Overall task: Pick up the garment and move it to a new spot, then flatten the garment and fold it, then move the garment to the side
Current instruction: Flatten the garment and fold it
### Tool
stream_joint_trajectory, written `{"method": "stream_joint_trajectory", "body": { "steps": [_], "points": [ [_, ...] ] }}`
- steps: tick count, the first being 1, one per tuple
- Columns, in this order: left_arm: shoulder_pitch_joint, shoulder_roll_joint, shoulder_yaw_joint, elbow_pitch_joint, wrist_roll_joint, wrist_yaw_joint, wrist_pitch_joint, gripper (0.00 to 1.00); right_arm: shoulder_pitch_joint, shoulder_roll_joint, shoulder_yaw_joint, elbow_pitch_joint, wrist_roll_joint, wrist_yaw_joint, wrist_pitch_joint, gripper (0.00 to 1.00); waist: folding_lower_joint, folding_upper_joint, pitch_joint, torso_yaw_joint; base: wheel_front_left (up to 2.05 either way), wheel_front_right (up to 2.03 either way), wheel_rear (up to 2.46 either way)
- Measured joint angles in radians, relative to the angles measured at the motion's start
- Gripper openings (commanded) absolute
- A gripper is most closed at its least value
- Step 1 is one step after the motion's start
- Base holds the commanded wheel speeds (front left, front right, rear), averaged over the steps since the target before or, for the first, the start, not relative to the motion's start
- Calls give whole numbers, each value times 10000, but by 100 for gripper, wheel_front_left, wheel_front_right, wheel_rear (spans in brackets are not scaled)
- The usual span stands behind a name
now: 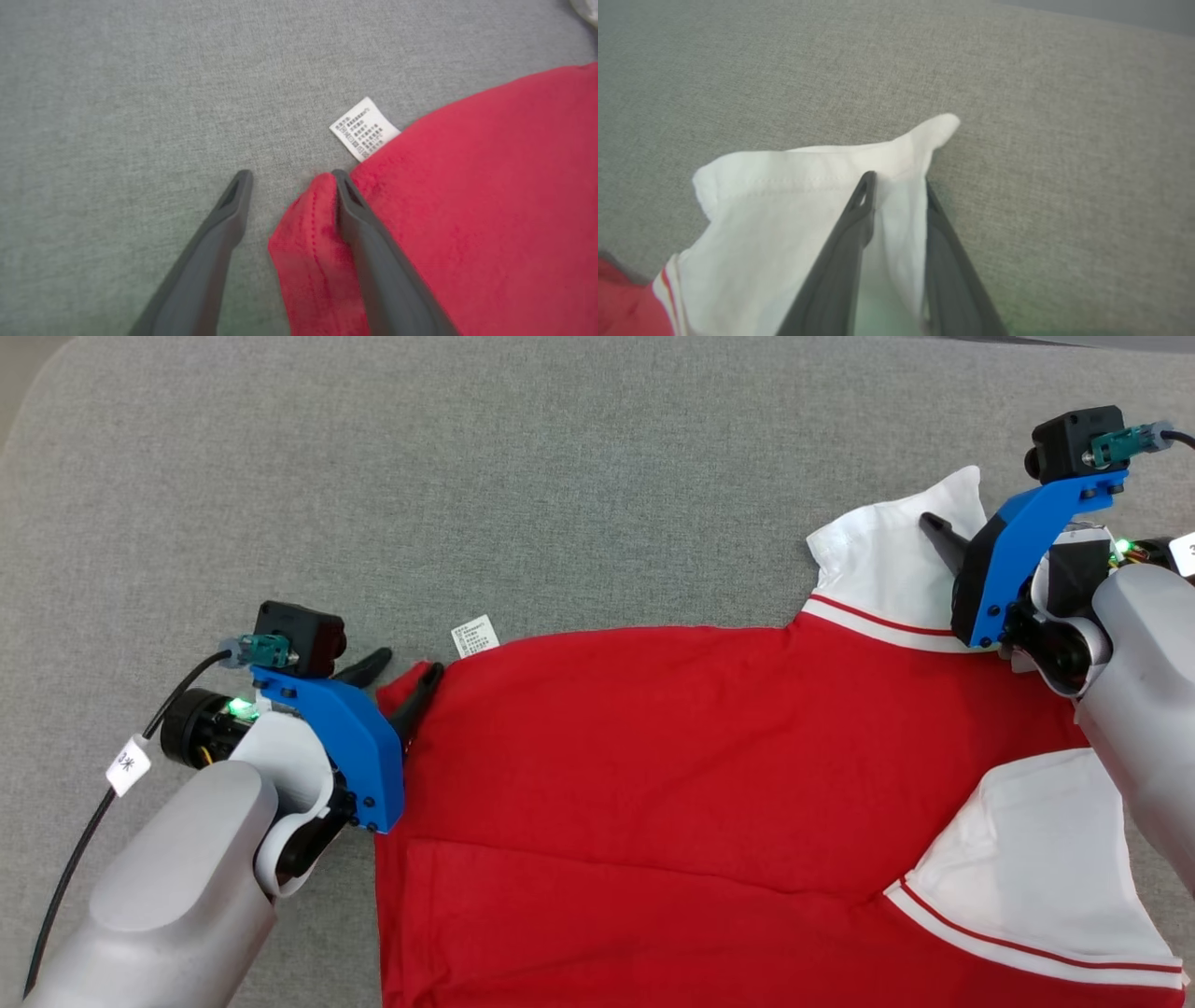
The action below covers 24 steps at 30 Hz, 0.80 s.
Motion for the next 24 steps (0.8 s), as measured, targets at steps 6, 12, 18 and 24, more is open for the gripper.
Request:
{"method": "stream_joint_trajectory", "body": {
  "steps": [6, 12, 18, 24],
  "points": [
    [183, 297, -92, -675, -165, 59, 598, 19, 16, -54, 418, 6, 343, 0, -395, 0, 1, 0, -123, -16, 0, 0, 0],
    [379, 516, -61, -1007, -115, 268, 458, 0, 15, -44, 725, 113, 604, 0, -1126, 0, 1, 1, -301, -48, 0, 0, 0],
    [567, 629, 36, -1053, -73, 431, 140, 0, 10, -17, 961, 336, 775, 0, -2088, 0, 1, 0, -713, -125, 0, 0, 0],
    [755, 788, 81, -938, -196, 443, 115, 0, 153, 63, 1156, 629, 965, 2, -2821, 0, 1, 0, -1163, -354, 0, 0, 0]
  ]
}}
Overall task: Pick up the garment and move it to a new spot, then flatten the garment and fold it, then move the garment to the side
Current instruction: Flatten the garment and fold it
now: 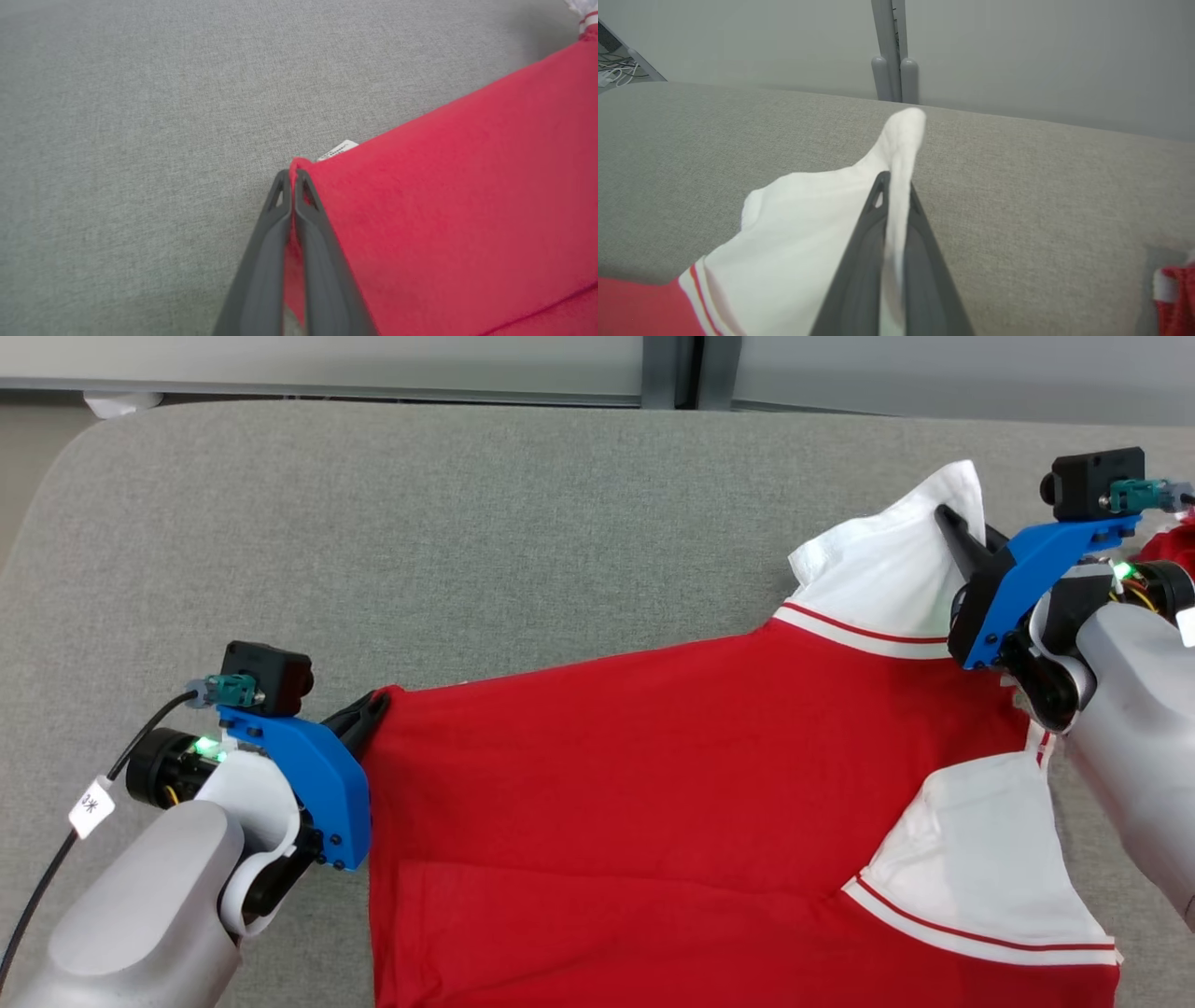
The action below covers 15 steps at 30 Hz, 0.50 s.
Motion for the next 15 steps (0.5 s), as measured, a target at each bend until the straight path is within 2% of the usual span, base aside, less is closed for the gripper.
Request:
{"method": "stream_joint_trajectory", "body": {
  "steps": [6, 11, 15],
  "points": [
    [71, 167, -13, 63, -153, -23, 226, 0, 313, -13, 196, -79, 374, 0, -403, 0, -1, 0, -388, -227, 0, 0, 0],
    [132, 458, -201, 132, -453, -228, 943, 0, 763, -174, 522, -577, 702, 0, -499, 0, -1, 0, -797, -411, 0, 0, 0],
    [141, 635, -305, 25, -963, -362, 1724, 0, 1148, -401, 968, -1099, 959, -2, -153, 0, -1, 0, -1179, -573, 0, 0, 0]
  ]
}}
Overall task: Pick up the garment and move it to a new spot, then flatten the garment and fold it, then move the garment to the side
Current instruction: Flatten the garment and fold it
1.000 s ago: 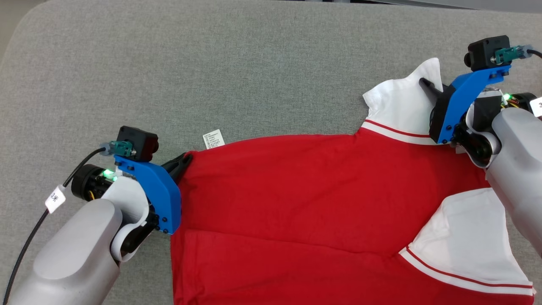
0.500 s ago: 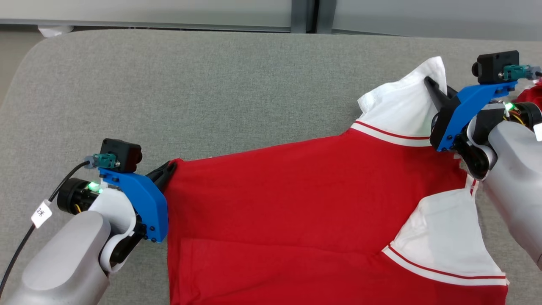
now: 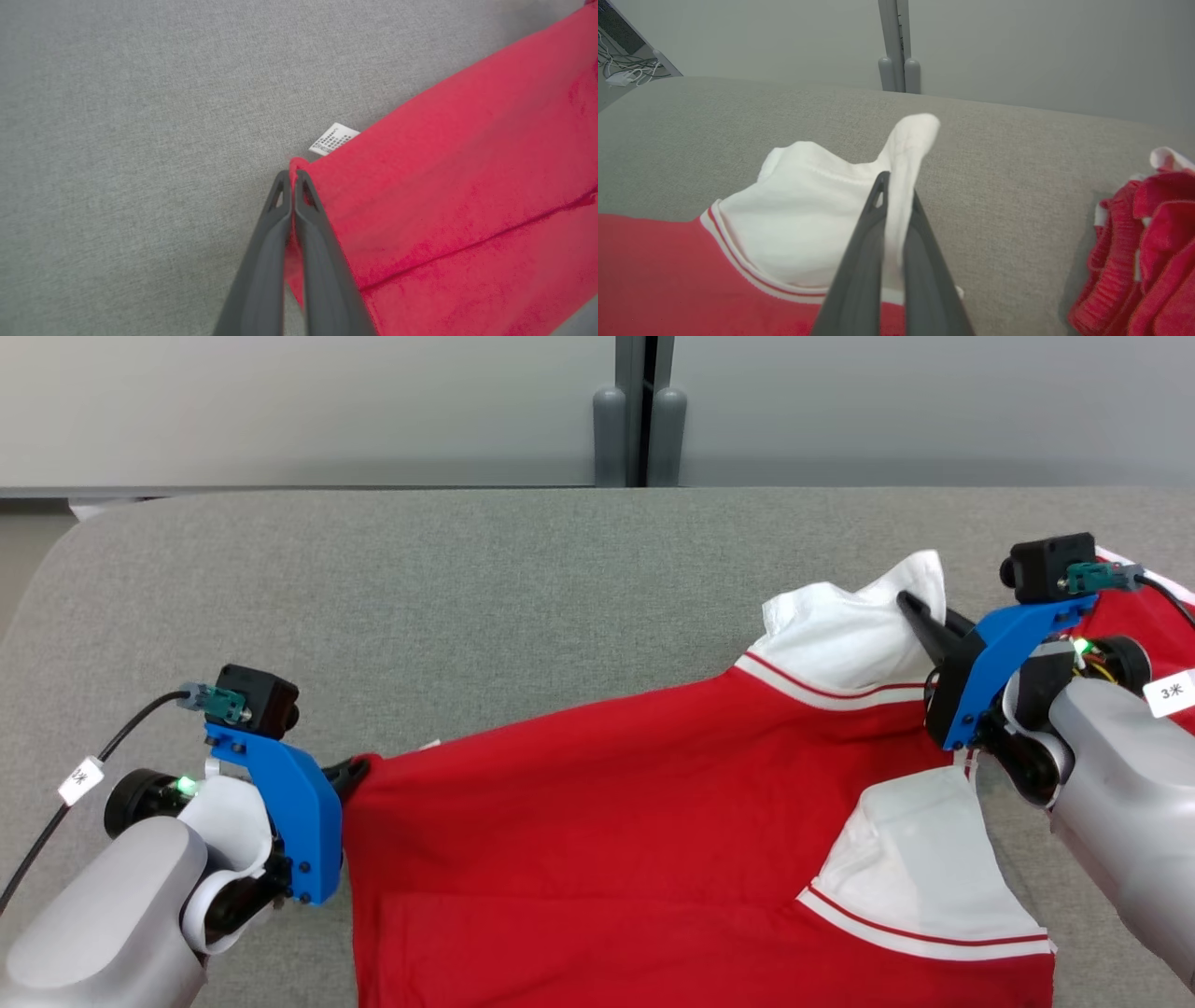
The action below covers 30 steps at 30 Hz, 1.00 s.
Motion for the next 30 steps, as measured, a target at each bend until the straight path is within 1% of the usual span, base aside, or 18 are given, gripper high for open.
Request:
{"method": "stream_joint_trajectory", "body": {
  "steps": [2, 5, 15, 20, 27, 28, 29, 30],
  "points": [
    [23, 121, -165, -71, -228, -38, 533, 0, 200, -111, 236, -249, 148, 0, 272, 0, 0, 0, -185, -100, 0, 0, 0],
    [27, 288, -299, -194, -393, -84, 951, 0, 470, -313, 531, -571, 380, 0, 633, 0, 0, 0, -459, -236, 0, 0, 0],
    [460, 447, -752, -598, -1398, -123, 2382, 0, 1270, -966, 1469, -1392, 1081, 0, 1824, 0, 0, -1, -1102, -639, 0, 0, 0],
    [596, 585, -874, -803, -1557, -119, 2757, 0, 1637, -1147, 1789, -1705, 1444, 0, 2174, 0, 1, -1, -1225, -699, 0, 0, 0],
    [958, 591, -1016, -965, -1850, -109, 3072, 0, 2211, -1457, 2167, -2207, 2033, 0, 2692, 0, 1, -1, -1434, -695, 0, 0, 0],
    [1010, 591, -1020, -982, -1881, -107, 3093, 12, 2266, -1498, 2197, -2249, 2094, 0, 2717, 7, 1, -1, -1457, -700, 0, 0, 0],
    [1063, 593, -1039, -986, -1912, -107, 3114, 37, 2329, -1517, 2222, -2282, 2169, 0, 2771, 27, 1, -1, -1483, -706, 0, 0, 0],
    [1132, 591, -1064, -982, -1939, -107, 3133, 42, 2397, -1530, 2274, -2313, 2219, 0, 2809, 35, 1, -1, -1513, -716, 0, 0, 0]
  ]
}}
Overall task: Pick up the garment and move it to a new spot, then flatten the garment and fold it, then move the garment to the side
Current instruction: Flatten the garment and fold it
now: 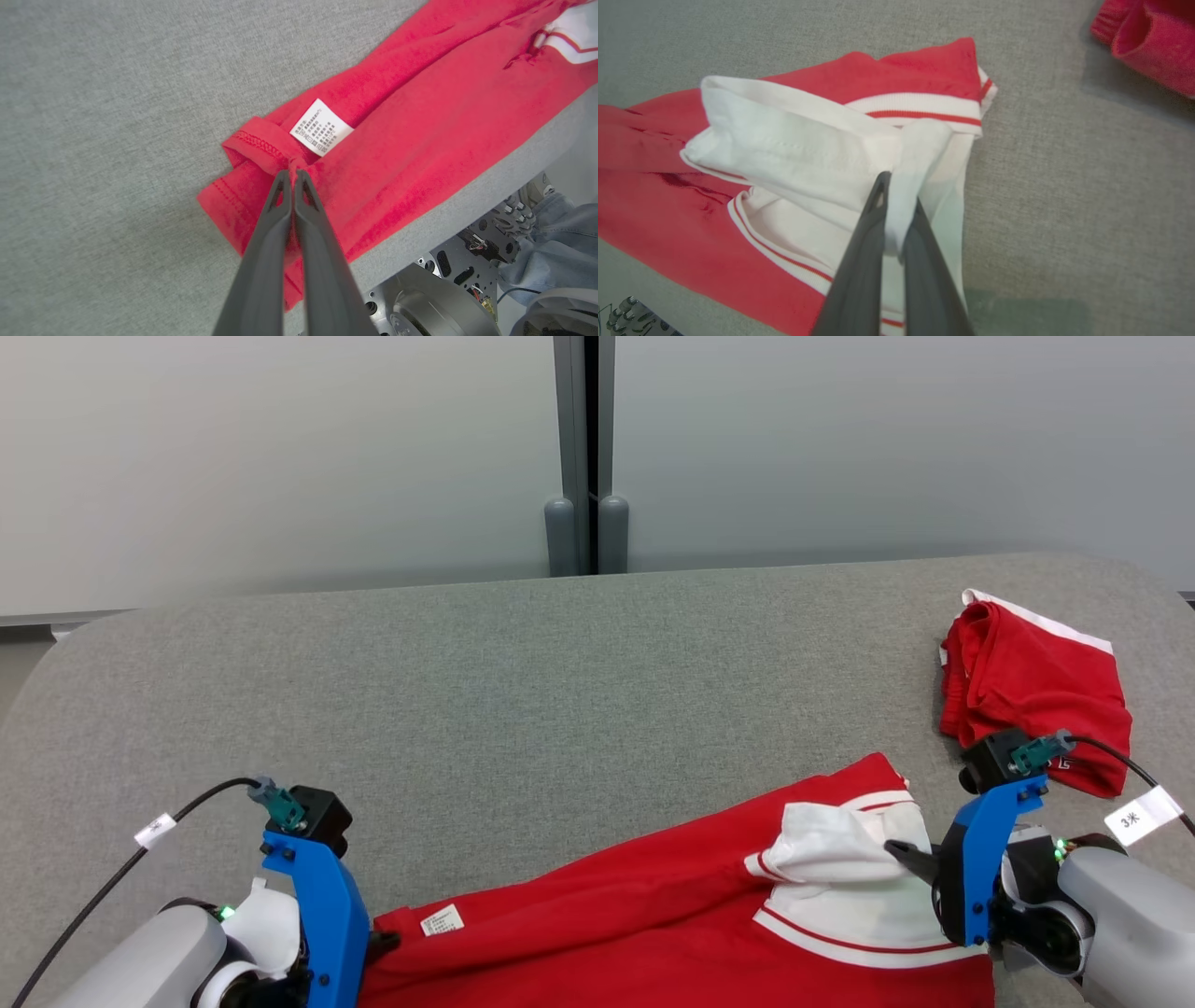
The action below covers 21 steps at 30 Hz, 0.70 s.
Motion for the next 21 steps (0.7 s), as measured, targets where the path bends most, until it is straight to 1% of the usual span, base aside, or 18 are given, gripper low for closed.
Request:
{"method": "stream_joint_trajectory", "body": {
  "steps": [1, 2, 3, 4, 7, 9, 15, 18, 21],
  "points": [
    [68, 0, -21, -8, -50, 0, 29, 47, 72, -17, 44, -42, 61, 0, 58, 77, 0, 0, -27, -9, 0, 0, 0],
    [135, 4, -33, -23, -71, 0, 29, 64, 131, -42, 67, -71, 121, 0, 79, 100, -1, -1, -51, -16, 0, 0, 0],
    [186, 10, -44, -31, -75, 0, 38, 94, 175, -79, 100, -107, 167, 0, 136, 100, 0, -1, -73, -19, 0, 0, 0],
    [217, 17, -54, -44, -94, 2, 40, 100, 215, -121, 138, -130, 230, 0, 211, 100, 0, 0, -104, -16, 0, 0, 0],
    [314, 82, -48, -121, -150, 33, 46, 100, 389, -242, 240, -240, 405, 0, 384, 100, 0, -1, -193, -16, 0, 0, 0],
    [376, 159, -15, -192, -115, 121, -130, 100, 446, -337, 265, -261, 408, 0, 374, 100, 0, -1, -244, -17, 0, 0, 0],
    [499, 399, 286, -594, 150, 357, -988, 100, 528, -514, 59, -464, 577, 0, -205, 100, 0, -1, -325, -17, 0, 0, 0],
    [625, 512, 474, -880, 458, 543, -1709, 100, 641, -683, -96, -608, 593, 0, -713, 100, 0, 0, -356, -7, 0, 0, 0],
    [664, 577, 830, -1122, 899, 880, -2830, 100, 677, -817, -364, -752, 483, 0, -1584, 100, 0, -1, -386, 6, 0, 0, 0]
  ]
}}
